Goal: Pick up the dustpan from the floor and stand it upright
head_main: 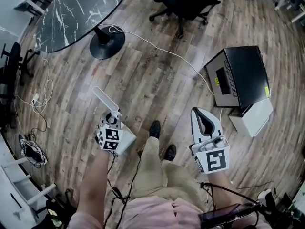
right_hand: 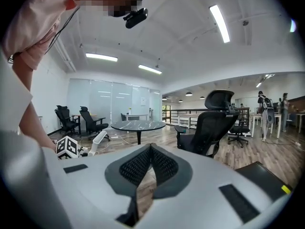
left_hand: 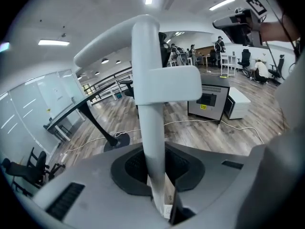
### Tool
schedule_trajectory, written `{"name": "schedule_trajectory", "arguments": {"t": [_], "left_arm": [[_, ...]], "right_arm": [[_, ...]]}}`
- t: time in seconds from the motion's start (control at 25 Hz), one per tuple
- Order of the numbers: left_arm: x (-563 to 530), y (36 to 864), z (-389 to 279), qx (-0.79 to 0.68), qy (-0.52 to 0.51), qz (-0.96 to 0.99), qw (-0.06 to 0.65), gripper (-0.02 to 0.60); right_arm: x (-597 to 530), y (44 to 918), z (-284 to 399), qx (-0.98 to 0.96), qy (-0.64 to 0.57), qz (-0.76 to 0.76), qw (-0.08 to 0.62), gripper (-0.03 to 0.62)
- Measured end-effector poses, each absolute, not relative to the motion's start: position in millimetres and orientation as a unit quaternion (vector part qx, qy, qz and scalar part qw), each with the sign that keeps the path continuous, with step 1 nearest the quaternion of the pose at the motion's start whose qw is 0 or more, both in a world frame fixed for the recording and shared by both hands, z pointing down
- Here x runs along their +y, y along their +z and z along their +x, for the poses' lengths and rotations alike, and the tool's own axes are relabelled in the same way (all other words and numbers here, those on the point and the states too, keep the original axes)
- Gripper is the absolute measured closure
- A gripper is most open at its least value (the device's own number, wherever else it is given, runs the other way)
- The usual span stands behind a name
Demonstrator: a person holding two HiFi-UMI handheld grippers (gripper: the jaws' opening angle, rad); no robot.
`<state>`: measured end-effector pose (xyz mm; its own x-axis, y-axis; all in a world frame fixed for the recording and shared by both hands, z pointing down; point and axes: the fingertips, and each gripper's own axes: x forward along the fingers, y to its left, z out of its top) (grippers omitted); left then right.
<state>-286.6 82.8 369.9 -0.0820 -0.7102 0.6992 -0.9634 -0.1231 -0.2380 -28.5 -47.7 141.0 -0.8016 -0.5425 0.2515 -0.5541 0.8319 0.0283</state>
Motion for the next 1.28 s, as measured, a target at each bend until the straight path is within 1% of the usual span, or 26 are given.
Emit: {"name": "schedule_trajectory", "arguments": {"t": [0.16,0.28,0.44,0.76,1.28], "left_arm": [[111.2,364.8,-283.9,-0.660,0.355,0.635,0.187,0.531],[142.6,354.1,-290.2,-0.687,0.345,0.607,0.203,0.534],[182.6,347.9,-297.3,-0.701,0.349,0.586,0.208,0.535],[243.3,339.4,-304.0,-0.719,0.324,0.584,0.192,0.535],[324.4,341.1,-355.9,-0.762,0.228,0.575,0.192,0.535]], "right_arm": [[-22.4,135.3,-6.2,-0.953,0.033,0.278,0.112,0.594],[7.6,133.0,8.3,-0.957,0.039,0.266,0.113,0.592],[40.0,135.0,16.9,-0.959,0.046,0.255,0.117,0.592],[98.2,129.7,-9.3,-0.967,0.030,0.228,0.114,0.594],[223.2,104.5,-60.1,-0.966,0.033,0.231,0.108,0.592]]}}
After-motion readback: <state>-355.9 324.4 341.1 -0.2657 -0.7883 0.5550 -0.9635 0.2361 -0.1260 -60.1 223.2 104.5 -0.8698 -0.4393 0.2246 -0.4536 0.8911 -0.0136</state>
